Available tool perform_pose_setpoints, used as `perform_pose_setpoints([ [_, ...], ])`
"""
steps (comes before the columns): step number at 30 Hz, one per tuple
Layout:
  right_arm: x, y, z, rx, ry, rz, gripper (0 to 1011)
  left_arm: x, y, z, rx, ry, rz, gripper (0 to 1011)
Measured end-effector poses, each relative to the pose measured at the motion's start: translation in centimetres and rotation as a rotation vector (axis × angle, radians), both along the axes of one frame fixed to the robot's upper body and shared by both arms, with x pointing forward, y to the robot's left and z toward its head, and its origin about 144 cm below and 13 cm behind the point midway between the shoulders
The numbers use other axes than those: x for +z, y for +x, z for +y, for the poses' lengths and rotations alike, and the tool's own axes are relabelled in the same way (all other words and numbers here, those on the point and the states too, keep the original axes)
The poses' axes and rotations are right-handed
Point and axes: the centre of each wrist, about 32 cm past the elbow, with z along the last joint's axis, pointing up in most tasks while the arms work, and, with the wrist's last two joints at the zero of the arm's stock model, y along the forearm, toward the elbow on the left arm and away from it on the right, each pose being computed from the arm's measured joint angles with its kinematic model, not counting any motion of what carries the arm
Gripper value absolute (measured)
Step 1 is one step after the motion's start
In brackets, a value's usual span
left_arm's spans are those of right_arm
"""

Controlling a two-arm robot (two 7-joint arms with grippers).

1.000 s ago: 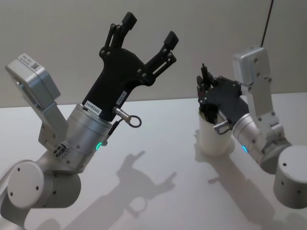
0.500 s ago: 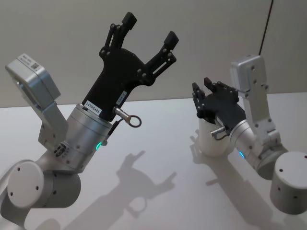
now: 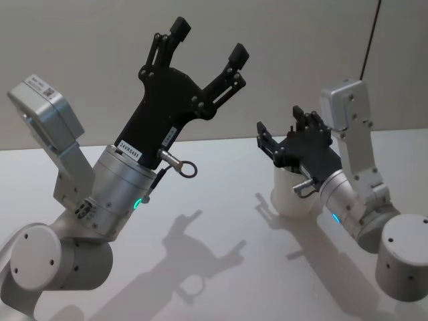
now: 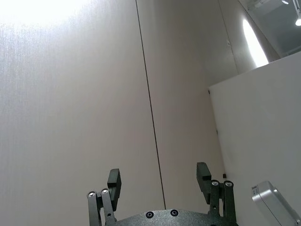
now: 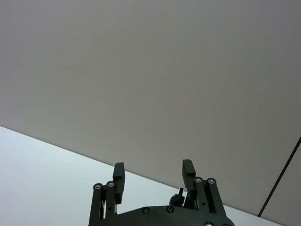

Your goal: Place the pen into the pen holder.

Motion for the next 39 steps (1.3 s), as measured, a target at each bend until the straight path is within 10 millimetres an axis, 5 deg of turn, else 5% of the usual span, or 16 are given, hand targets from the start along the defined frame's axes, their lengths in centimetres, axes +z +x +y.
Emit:
perform_pose_setpoints([
  [11, 1.5, -0.5, -0.5, 0.007, 0.024, -0.055, 1001, 0.0, 0.0, 0.0, 0.0, 0.0, 0.0, 1001],
  [27, 5.0, -2.8, -3.5, -0.022, 0.089, -0.165, 1001, 0.0, 0.0, 0.0, 0.0, 0.0, 0.0, 1001],
  [39, 3.6, -2.6, -4.4, -0.029, 0.103, -0.135, 1001, -0.4, 0.2, -0.1, 0.029, 0.044, 0.051, 1001],
])
